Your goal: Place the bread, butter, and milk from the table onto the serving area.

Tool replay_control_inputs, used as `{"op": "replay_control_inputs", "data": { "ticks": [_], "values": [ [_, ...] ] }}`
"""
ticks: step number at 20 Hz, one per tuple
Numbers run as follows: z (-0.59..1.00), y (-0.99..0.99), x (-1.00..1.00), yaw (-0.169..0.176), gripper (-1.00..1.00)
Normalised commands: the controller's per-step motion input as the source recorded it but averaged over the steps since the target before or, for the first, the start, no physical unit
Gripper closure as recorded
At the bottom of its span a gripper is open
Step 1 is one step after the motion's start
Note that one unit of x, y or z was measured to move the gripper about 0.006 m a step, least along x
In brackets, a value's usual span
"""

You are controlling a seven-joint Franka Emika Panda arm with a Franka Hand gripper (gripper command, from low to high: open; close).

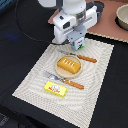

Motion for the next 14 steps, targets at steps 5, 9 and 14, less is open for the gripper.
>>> {"op": "replay_control_inputs", "data": {
  "ticks": [5,9,14],
  "values": [
    [0.92,0.27,0.40,0.000,-1.00],
    [0.92,0.17,0.21,0.004,-1.00],
    [0.97,0.02,0.00,0.041,-1.00]
  ]
}}
